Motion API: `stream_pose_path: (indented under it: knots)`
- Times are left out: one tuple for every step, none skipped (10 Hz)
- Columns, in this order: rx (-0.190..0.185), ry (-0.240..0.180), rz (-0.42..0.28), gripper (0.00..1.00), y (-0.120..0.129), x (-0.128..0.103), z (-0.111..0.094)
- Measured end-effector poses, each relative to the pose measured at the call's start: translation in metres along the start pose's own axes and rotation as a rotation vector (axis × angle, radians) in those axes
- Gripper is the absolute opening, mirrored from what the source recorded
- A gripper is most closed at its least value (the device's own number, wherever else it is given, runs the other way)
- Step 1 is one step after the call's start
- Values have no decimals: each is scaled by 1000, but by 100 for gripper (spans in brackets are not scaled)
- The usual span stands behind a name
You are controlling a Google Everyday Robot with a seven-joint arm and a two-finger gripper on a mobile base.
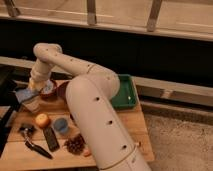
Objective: Place sponge in paper cup
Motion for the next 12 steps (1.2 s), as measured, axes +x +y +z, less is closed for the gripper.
stream_pose_path:
  knots:
    - [-5, 3, -7, 56, 3, 0, 2]
    - [-13, 6, -12, 67, 6, 0, 3]
    - [-19, 12, -15, 73, 6, 1, 3]
    - [-27, 17, -18, 75, 7, 2, 3]
    - [-34, 27, -20, 75, 8, 3, 4]
    - [-44, 38, -22, 75, 10, 5, 6]
    - [-54, 47, -22, 75, 12, 8, 8]
    - [-56, 54, -19, 75, 11, 10, 8]
    - [-53, 52, -19, 75, 10, 11, 7]
    - [-43, 38, -19, 75, 8, 10, 2]
    - [-19, 8, -18, 75, 5, 7, -9]
    - [6, -22, -18, 75, 4, 4, -21]
